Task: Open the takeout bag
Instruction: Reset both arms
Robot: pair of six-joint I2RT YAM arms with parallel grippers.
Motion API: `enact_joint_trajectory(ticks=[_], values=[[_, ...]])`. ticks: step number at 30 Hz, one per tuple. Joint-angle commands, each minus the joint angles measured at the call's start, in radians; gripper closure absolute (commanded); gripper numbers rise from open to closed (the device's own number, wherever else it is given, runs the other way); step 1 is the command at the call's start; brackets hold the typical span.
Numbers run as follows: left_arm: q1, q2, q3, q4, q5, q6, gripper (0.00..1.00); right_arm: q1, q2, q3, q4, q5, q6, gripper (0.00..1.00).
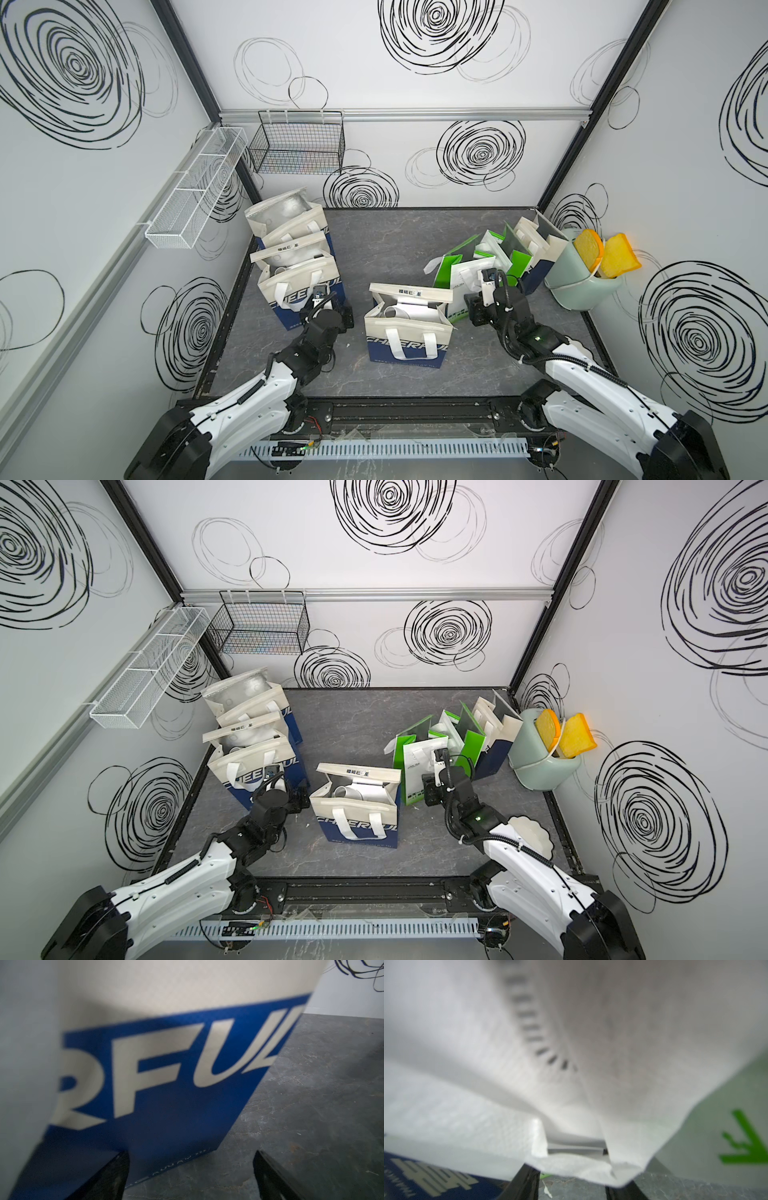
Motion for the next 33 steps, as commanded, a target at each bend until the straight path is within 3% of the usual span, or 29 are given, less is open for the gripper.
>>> enact_joint_trajectory(ticks=[1, 4, 7, 18, 21, 26, 33], values=[[0.087, 0.052, -0.003, 0.21, 0.12, 0.034, 0.03, -0.101, 0.054, -0.018, 0.16, -0.064, -0.081, 0.49], [0.167, 0.129, 0.04, 0.222, 0.184, 0.012, 0.03, -0.211, 0.126, -0.019, 0.205, -0.169, -0.125, 0.49], [0.183, 0.191, 0.099, 0.195, 0.212, 0.025, 0.03, -0.252, 0.189, -0.017, 0.25, -0.204, -0.15, 0.48], [0.195, 0.19, 0.119, 0.241, 0.216, 0.05, 0.03, -0.296, 0.317, 0.044, 0.319, -0.199, -0.203, 0.46], [0.191, 0.225, 0.182, 0.223, 0.22, 0.114, 0.03, -0.311, 0.337, 0.052, 0.341, -0.214, -0.214, 0.46], [0.177, 0.231, 0.199, 0.235, 0.115, 0.247, 0.03, -0.329, 0.339, 0.013, 0.432, -0.192, -0.253, 0.44], [0.272, 0.192, 0.128, 0.397, 0.204, 0.336, 0.03, -0.373, 0.411, -0.089, 0.692, -0.219, -0.271, 0.42]])
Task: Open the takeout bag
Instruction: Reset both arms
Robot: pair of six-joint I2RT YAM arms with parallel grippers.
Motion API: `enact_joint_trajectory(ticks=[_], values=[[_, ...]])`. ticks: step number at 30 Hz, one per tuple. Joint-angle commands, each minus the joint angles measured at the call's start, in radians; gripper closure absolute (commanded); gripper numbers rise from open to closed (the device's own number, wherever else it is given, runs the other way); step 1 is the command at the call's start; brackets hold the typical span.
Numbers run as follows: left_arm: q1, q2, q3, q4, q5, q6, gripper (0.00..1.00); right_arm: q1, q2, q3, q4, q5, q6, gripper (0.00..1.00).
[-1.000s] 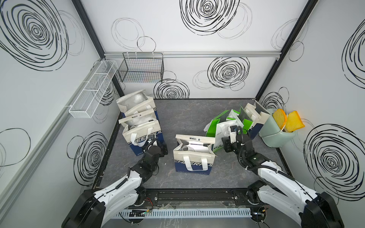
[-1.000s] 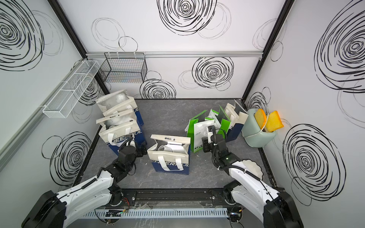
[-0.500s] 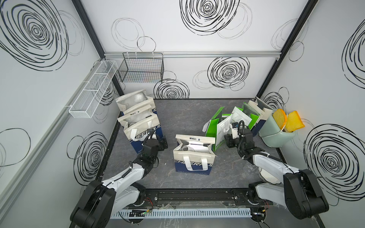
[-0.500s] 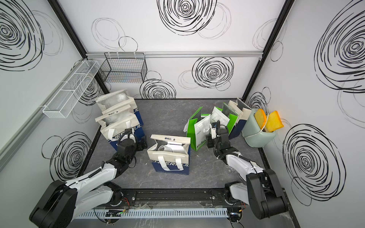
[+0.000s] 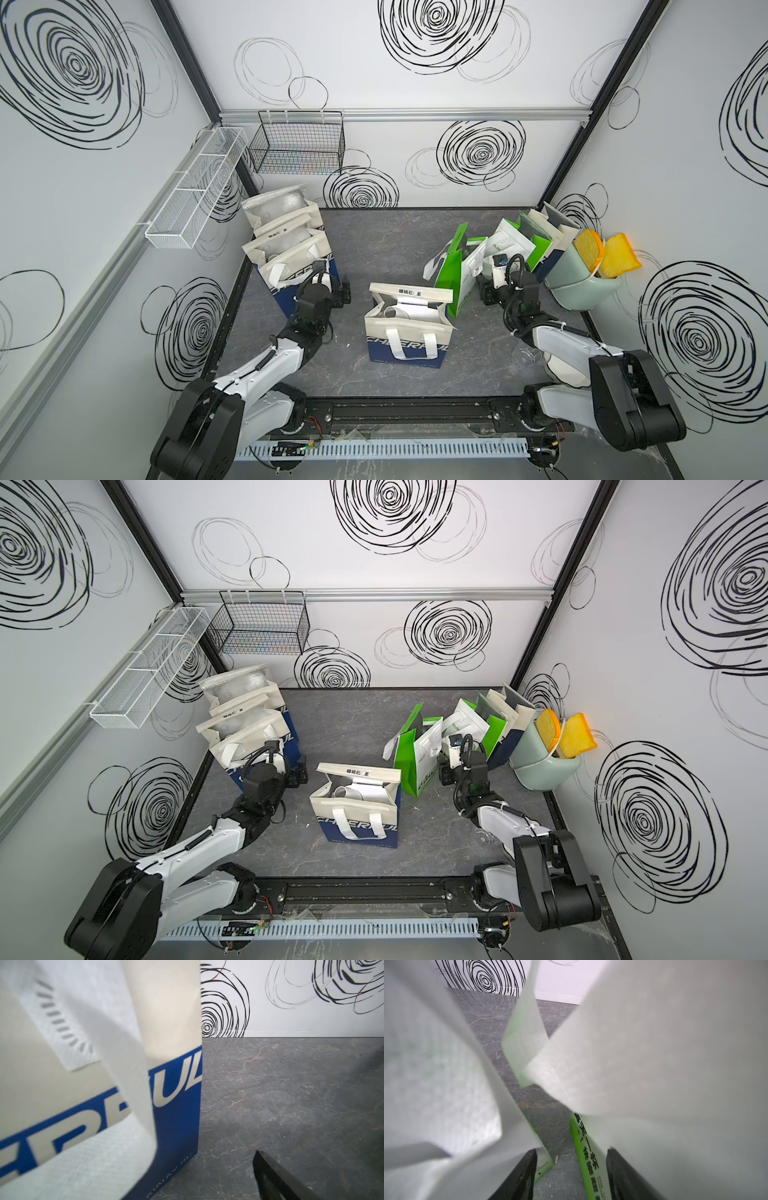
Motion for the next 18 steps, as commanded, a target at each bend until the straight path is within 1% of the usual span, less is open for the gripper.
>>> enact_joint_trajectory(ticks=[1, 2, 4, 5, 6, 7, 8, 9, 11, 13, 14, 15, 16, 17, 18], values=[[0.05, 0.004, -0.011, 0.176, -0.002, 0.111, 0.03, -0.033, 0.067, -0.037, 0.185, -0.007, -0.017, 0.42], [0.06, 0.027, -0.042, 0.237, 0.002, 0.13, 0.03, -0.035, 0.088, -0.05, 0.23, -0.019, -0.022, 0.42], [0.089, 0.084, -0.105, 0.379, 0.043, 0.13, 0.03, -0.032, 0.089, -0.056, 0.261, -0.029, -0.035, 0.42], [0.102, 0.135, -0.131, 0.47, 0.059, 0.137, 0.03, -0.034, 0.086, -0.081, 0.321, -0.025, -0.035, 0.41], [0.107, 0.16, -0.104, 0.456, 0.048, 0.136, 0.03, -0.038, 0.082, -0.085, 0.334, -0.014, -0.031, 0.41], [0.111, 0.164, -0.086, 0.413, 0.069, 0.16, 0.03, -0.041, 0.086, -0.094, 0.367, -0.012, -0.035, 0.41], [0.117, 0.18, -0.102, 0.482, 0.056, 0.176, 0.03, -0.043, 0.091, -0.096, 0.389, -0.007, -0.043, 0.41], [0.129, 0.18, -0.107, 0.504, 0.067, 0.174, 0.03, -0.042, 0.1, -0.104, 0.426, -0.004, -0.051, 0.41], [0.157, 0.2, -0.136, 0.604, 0.123, 0.173, 0.03, -0.045, 0.115, -0.091, 0.419, 0.02, -0.074, 0.41], [0.174, 0.298, -0.157, 0.744, 0.139, 0.178, 0.03, -0.046, 0.121, -0.101, 0.455, 0.031, -0.101, 0.4], [0.205, 0.364, -0.159, 0.824, 0.178, 0.154, 0.03, -0.046, 0.124, -0.109, 0.482, 0.045, -0.106, 0.4], [0.239, 0.401, -0.151, 0.853, 0.216, 0.13, 0.03, -0.047, 0.125, -0.119, 0.509, 0.048, -0.116, 0.39], [0.257, 0.381, -0.139, 0.802, 0.245, 0.118, 0.03, -0.05, 0.142, -0.146, 0.586, 0.051, -0.125, 0.38], [0.255, 0.368, -0.128, 0.753, 0.237, 0.121, 0.03, -0.054, 0.158, -0.16, 0.636, 0.069, -0.114, 0.37], [0.249, 0.383, -0.14, 0.799, 0.231, 0.126, 0.03, -0.062, 0.161, -0.151, 0.624, 0.09, -0.096, 0.37]])
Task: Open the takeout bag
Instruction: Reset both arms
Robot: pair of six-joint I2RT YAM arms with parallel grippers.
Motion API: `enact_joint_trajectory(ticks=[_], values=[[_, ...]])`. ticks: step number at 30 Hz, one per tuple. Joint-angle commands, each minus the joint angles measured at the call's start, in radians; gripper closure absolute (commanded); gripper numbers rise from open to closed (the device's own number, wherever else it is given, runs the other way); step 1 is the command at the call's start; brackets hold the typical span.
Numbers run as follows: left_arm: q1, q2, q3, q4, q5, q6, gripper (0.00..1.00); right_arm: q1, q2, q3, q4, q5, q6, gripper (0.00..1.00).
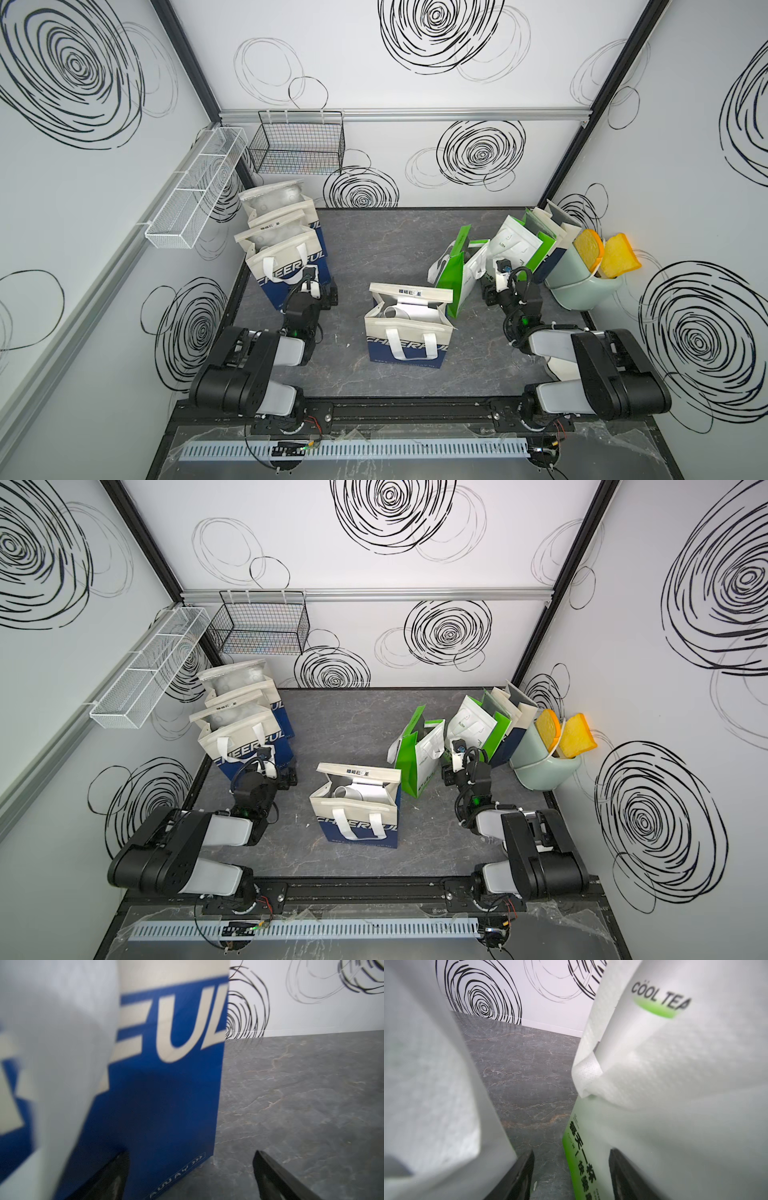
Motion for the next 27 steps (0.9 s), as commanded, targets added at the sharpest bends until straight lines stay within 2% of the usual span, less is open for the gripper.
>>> enact_joint_trajectory(ticks=[1, 4, 6, 7, 9, 10, 11, 13, 15, 20, 27], values=[[0.016, 0.006, 0.011, 0.187, 0.039, -0.003, 0.03, -0.042, 0.023, -0.009, 0.126, 0.06, -0.001, 0.37], [0.031, 0.004, 0.021, 0.163, 0.067, -0.012, 0.03, -0.101, 0.054, -0.047, 0.227, 0.041, 0.064, 0.36], [0.035, 0.002, 0.022, 0.157, 0.073, -0.014, 0.03, -0.128, 0.138, -0.075, 0.372, 0.006, 0.083, 0.36], [0.036, 0.0, 0.021, 0.157, 0.074, -0.014, 0.03, -0.128, 0.148, -0.078, 0.386, 0.008, 0.089, 0.35], [0.036, -0.001, 0.02, 0.161, 0.075, -0.014, 0.03, -0.131, 0.104, -0.043, 0.245, -0.001, 0.082, 0.34], [0.034, -0.002, 0.019, 0.156, 0.072, -0.012, 0.03, -0.132, 0.125, -0.056, 0.31, -0.005, 0.083, 0.27], [0.031, -0.001, 0.019, 0.159, 0.066, -0.011, 0.03, -0.132, 0.134, -0.063, 0.334, -0.003, 0.088, 0.0], [0.025, -0.001, 0.02, 0.156, 0.058, -0.008, 0.03, -0.137, 0.11, -0.04, 0.25, -0.016, 0.085, 0.01], [0.025, -0.002, 0.02, 0.156, 0.058, -0.008, 0.03, -0.14, 0.125, -0.052, 0.296, -0.021, 0.088, 0.01], [0.026, -0.001, 0.021, 0.155, 0.058, -0.008, 0.03, -0.119, 0.11, -0.064, 0.299, 0.035, 0.08, 0.01], [0.025, -0.001, 0.02, 0.155, 0.057, -0.007, 0.03, -0.118, 0.112, -0.064, 0.303, 0.036, 0.08, 0.01]])
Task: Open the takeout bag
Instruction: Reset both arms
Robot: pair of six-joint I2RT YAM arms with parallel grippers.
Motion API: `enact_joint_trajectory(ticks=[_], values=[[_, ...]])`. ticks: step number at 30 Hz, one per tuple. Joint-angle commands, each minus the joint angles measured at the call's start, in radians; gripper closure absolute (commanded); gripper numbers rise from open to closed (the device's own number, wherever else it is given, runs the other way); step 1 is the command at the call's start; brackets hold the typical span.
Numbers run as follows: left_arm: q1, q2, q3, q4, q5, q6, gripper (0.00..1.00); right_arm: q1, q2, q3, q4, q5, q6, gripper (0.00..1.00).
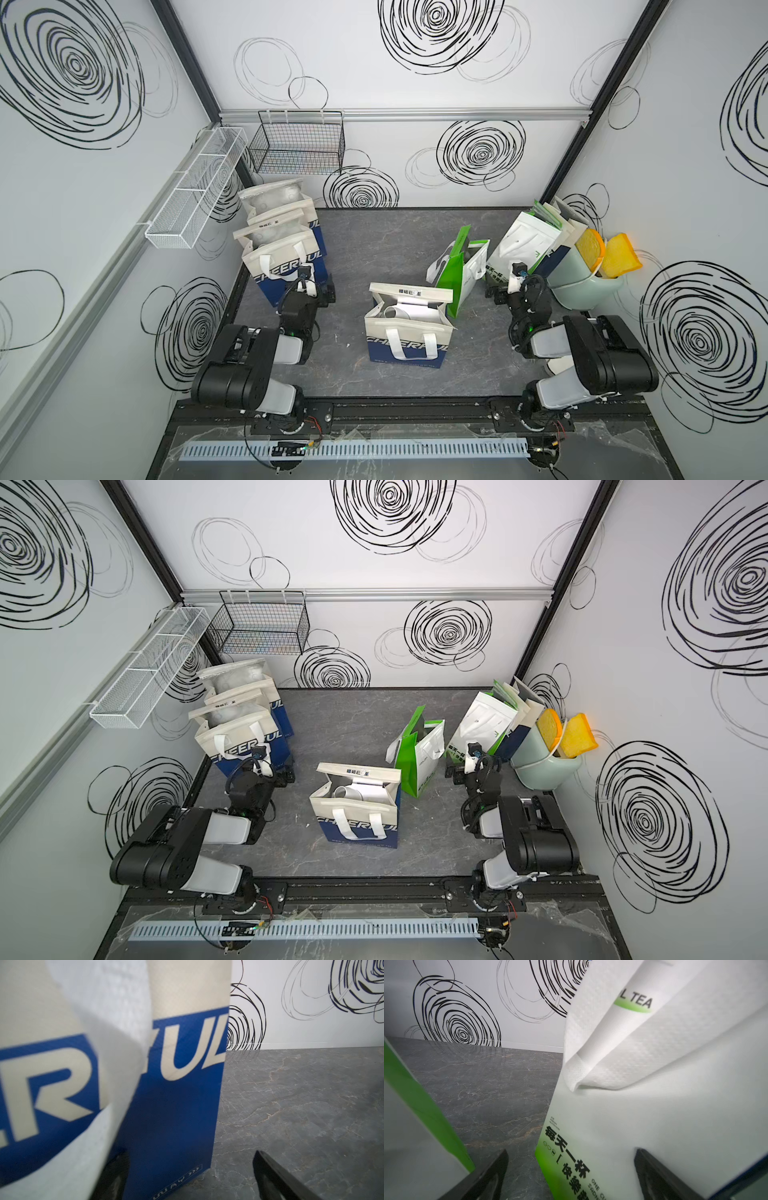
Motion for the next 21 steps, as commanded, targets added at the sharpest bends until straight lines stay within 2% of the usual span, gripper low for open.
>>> enact_joint_trajectory(ticks=[1, 4, 21], values=[[0.001, -0.006, 0.02, 0.094, 0.003, 0.005, 0.03, -0.011, -0.002, -0.004, 0.026, 0.061, 0.007, 0.01], [0.001, -0.008, 0.02, 0.091, 0.002, 0.004, 0.03, -0.027, 0.0, 0.011, 0.0, 0.029, 0.017, 0.01], [0.003, -0.006, 0.021, 0.089, 0.015, 0.006, 0.03, -0.034, 0.001, 0.016, -0.01, 0.016, 0.022, 0.01]])
